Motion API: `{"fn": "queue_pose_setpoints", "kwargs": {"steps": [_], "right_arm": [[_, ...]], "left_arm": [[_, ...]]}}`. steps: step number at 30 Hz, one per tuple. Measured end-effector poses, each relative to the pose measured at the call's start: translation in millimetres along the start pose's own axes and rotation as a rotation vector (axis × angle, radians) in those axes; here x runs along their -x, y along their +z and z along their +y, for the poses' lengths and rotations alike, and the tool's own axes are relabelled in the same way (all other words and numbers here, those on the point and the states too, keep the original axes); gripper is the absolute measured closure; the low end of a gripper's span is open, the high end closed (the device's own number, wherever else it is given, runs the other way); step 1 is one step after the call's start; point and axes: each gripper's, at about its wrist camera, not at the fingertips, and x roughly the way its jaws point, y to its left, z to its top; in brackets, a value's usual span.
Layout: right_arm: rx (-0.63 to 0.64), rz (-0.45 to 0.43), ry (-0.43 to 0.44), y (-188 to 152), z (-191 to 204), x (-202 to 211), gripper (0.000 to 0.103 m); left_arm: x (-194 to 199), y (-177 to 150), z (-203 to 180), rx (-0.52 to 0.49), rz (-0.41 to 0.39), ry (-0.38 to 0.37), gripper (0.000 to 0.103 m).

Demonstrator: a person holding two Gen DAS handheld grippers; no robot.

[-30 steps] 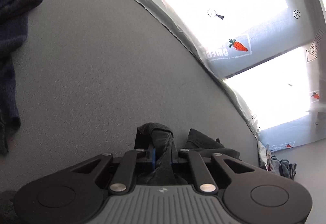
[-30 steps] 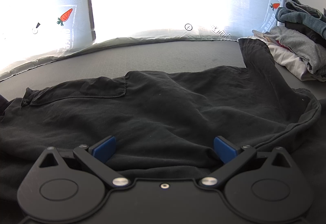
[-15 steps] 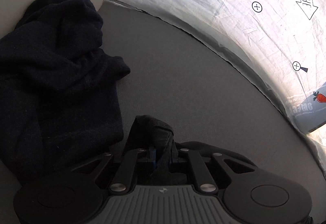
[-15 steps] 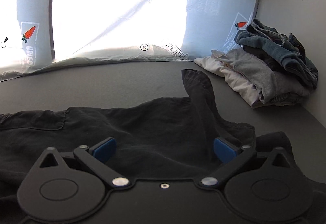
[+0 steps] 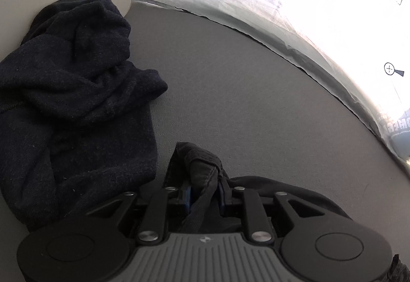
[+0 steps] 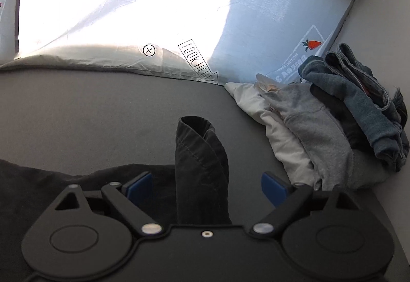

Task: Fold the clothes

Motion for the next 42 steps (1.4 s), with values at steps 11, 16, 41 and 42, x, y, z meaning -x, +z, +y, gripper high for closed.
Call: {"fn": "queue_pose_setpoints", "kwargs": {"steps": [11, 16, 41, 42], "right_arm": [[0.065, -0.177, -0.044, 79.5, -31.9, 12.8, 0.098], [0.119, -0.267, -0.097, 139.1, -30.1, -1.5, 0.097], [-0.754, 0.077, 0.146, 24.8, -59.5, -125.7, 0.055], [-0.723, 0.087, 0.158, 28.3, -56.4, -129.9, 0.06]], "left_arm": [[33.8, 11.1, -5.1, 0.125, -0.137, -0.056, 0.092], [31.4, 27.4, -20.6, 0.101, -0.17, -0.057, 0.091], [7.9, -17.4, -40.5, 0.0, -0.065, 0.139, 0.052], [6.1, -18.8, -40.7, 0.016, -0.058, 0.148, 0.052]]}}
